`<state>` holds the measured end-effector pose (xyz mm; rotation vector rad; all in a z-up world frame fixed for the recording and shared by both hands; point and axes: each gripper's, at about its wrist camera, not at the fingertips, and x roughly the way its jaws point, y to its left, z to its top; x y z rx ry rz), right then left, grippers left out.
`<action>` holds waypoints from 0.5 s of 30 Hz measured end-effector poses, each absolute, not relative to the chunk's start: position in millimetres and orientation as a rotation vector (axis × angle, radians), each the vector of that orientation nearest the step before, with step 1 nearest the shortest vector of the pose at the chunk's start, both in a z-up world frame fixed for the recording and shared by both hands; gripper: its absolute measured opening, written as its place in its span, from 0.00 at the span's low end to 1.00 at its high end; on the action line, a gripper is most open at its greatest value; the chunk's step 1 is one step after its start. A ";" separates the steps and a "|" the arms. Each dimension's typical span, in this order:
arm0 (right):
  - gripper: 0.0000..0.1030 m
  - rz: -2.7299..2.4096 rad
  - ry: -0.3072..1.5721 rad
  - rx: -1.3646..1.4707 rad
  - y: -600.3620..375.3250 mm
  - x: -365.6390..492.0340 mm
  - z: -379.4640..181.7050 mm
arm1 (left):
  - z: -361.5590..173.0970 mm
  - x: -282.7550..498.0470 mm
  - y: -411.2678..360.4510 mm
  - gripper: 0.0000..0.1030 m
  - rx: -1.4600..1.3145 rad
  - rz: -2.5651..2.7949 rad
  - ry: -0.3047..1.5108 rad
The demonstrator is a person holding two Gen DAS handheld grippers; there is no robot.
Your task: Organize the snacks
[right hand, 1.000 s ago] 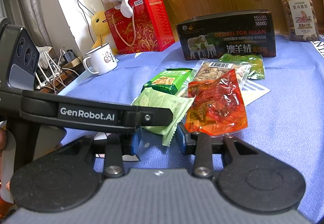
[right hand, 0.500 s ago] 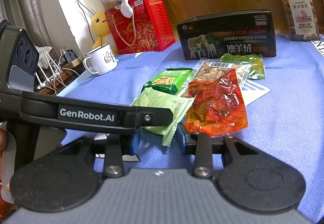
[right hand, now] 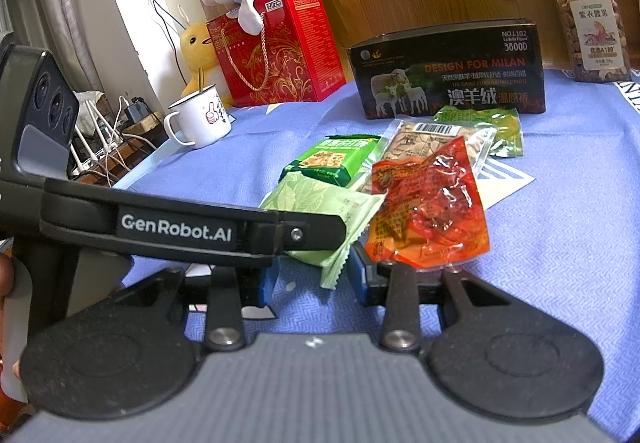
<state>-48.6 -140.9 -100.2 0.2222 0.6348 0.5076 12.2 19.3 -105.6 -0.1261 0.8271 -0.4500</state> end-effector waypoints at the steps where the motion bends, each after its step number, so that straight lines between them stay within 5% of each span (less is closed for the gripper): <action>1: 0.39 0.508 0.635 0.222 -140.5 -48.7 -100.1 | -105.6 12.2 19.4 0.58 -0.126 -0.451 0.827; 15: 0.39 0.507 0.634 0.220 -140.5 -48.6 -99.9 | -106.1 11.8 18.6 0.58 -0.124 -0.450 0.822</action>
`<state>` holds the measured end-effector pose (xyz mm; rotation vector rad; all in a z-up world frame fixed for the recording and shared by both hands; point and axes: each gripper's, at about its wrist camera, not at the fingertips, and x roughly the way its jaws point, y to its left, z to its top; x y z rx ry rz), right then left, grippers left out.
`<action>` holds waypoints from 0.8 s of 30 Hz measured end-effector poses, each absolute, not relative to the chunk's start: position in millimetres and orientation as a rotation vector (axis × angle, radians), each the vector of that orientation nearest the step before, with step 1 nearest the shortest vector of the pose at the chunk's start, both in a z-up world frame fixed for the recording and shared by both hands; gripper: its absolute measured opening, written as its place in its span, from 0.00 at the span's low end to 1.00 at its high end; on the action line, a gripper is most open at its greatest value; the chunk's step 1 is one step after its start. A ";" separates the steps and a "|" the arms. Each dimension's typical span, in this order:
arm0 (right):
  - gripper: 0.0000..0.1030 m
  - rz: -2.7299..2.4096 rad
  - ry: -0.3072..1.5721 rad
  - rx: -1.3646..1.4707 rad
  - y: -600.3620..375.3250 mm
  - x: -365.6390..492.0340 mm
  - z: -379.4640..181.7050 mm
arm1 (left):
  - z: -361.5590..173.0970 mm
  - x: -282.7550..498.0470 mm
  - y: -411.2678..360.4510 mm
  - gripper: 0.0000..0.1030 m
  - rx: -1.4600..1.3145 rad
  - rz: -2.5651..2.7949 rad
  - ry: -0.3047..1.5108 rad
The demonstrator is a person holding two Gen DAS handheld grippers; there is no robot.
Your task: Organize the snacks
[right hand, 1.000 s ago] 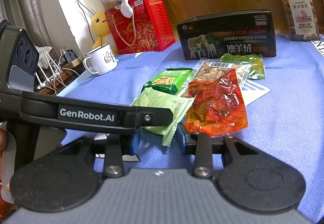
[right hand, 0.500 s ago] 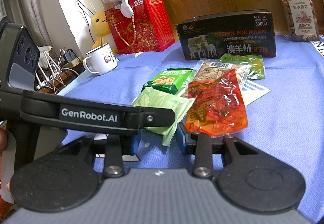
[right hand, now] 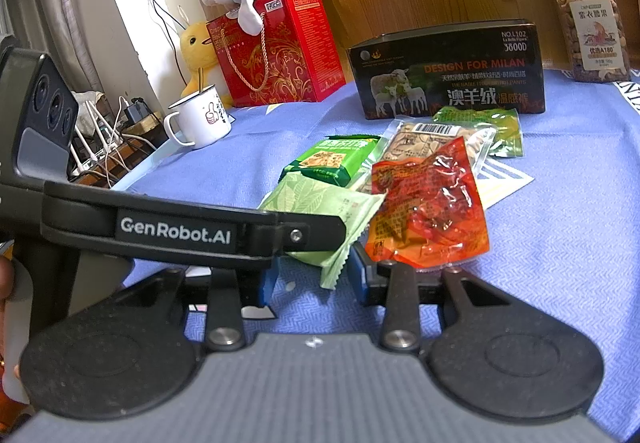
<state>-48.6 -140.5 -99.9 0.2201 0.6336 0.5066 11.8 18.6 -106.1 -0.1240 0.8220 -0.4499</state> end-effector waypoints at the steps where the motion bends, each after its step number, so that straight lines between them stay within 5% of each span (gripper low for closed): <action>1: 0.39 0.507 0.633 0.220 -140.4 -48.6 -100.0 | -105.9 12.1 18.6 0.58 -0.124 -0.450 0.823; 24: 0.39 0.510 0.635 0.236 -142.6 -47.8 -100.2 | -105.8 11.4 15.4 0.59 -0.110 -0.444 0.814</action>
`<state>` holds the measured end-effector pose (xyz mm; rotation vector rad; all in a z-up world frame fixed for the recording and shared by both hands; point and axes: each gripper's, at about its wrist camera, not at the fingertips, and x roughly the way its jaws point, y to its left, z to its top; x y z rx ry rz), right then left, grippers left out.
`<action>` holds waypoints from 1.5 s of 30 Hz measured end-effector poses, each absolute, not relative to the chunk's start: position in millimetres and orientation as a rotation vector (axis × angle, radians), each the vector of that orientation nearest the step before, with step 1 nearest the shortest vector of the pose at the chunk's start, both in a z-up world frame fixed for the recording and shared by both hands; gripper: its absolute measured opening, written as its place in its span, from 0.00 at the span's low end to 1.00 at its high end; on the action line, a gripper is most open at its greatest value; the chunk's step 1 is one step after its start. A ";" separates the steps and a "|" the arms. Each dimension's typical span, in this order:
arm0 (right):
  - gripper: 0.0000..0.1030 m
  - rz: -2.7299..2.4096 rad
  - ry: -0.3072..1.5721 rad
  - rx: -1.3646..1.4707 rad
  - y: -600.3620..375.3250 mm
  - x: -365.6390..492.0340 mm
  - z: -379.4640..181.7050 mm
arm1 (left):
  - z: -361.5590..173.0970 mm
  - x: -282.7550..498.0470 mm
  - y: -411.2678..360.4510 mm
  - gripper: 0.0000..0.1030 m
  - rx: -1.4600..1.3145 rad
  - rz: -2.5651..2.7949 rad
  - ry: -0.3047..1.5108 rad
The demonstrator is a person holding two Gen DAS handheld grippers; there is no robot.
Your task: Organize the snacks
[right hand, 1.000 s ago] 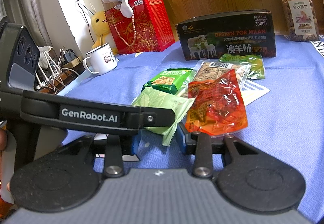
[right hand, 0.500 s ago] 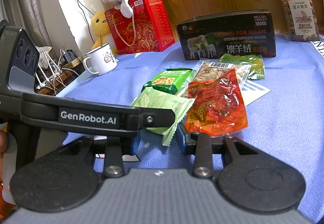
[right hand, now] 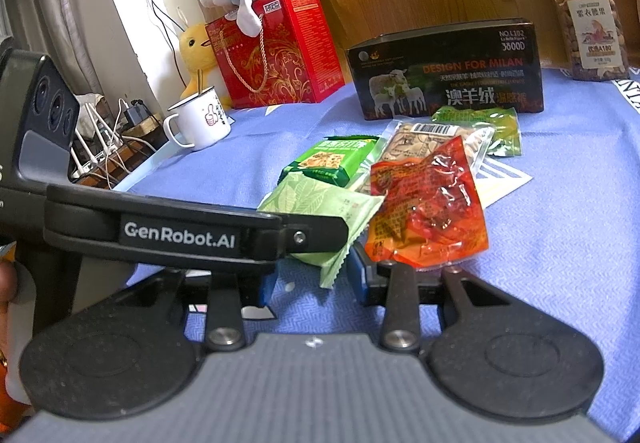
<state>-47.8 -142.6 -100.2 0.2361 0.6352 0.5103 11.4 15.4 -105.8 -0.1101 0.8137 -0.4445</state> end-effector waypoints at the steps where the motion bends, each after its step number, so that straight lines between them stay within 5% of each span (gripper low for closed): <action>1: 0.39 0.511 0.635 0.238 -142.6 -47.8 -100.3 | -105.9 11.2 15.4 0.59 -0.112 -0.442 0.813; 45: 0.41 0.511 0.631 0.222 -140.6 -49.2 -99.6 | -105.9 8.1 16.9 0.60 -0.105 -0.457 0.815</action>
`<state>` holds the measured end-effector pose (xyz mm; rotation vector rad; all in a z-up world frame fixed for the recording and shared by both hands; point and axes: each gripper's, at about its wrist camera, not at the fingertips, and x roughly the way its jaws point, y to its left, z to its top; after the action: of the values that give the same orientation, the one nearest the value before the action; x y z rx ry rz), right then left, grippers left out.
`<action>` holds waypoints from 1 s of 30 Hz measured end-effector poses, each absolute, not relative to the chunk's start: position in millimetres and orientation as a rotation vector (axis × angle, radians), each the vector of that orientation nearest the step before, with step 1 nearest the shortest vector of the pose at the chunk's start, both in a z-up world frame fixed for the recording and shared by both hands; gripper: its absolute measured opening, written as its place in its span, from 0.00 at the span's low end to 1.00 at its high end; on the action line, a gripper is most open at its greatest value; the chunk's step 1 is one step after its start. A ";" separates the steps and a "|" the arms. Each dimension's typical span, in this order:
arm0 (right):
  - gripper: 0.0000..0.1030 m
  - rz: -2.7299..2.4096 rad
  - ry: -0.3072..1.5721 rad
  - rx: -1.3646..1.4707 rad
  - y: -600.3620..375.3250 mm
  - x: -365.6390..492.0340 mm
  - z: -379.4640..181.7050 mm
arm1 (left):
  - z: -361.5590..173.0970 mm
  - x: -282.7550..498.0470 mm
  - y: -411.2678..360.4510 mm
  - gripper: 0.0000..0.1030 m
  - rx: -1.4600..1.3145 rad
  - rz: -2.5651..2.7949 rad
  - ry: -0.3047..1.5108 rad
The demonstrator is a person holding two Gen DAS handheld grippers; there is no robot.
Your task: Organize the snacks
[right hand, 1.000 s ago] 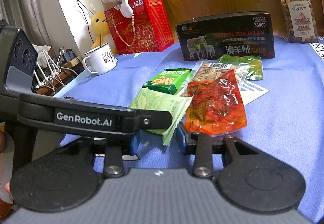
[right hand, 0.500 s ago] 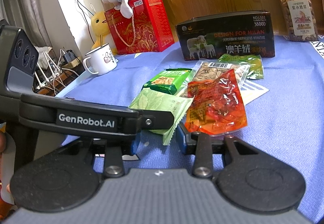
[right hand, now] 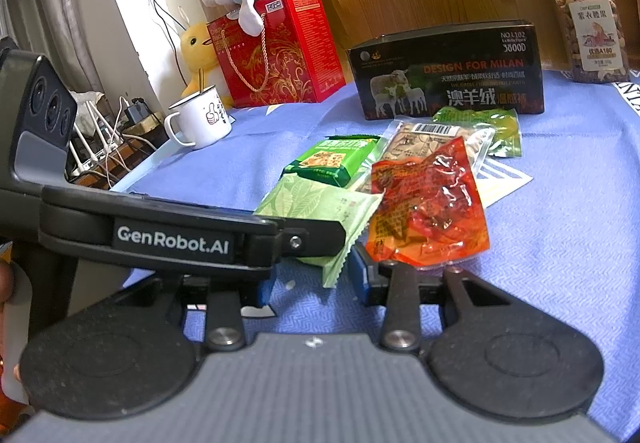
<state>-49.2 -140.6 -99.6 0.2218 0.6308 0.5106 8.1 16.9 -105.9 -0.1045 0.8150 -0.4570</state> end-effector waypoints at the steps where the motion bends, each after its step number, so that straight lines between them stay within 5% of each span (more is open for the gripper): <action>1: 0.41 0.510 0.631 0.221 -140.5 -49.4 -99.6 | -106.1 7.8 16.9 0.60 -0.105 -0.457 0.813; 15: 0.41 0.514 0.632 0.215 -140.0 -48.0 -99.3 | -106.7 7.0 17.6 0.60 -0.103 -0.459 0.807; 22: 0.40 0.511 0.615 0.197 -139.8 -50.0 -98.0 | -104.8 1.6 20.8 0.47 -0.107 -0.457 0.779; 30: 0.38 0.487 0.573 0.209 -144.6 -55.3 -91.9 | -95.3 1.3 24.3 0.44 -0.145 -0.490 0.758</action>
<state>-55.3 -144.6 -91.9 0.2092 0.5732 0.4870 1.3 24.3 -95.3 -0.1454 0.7582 -0.4900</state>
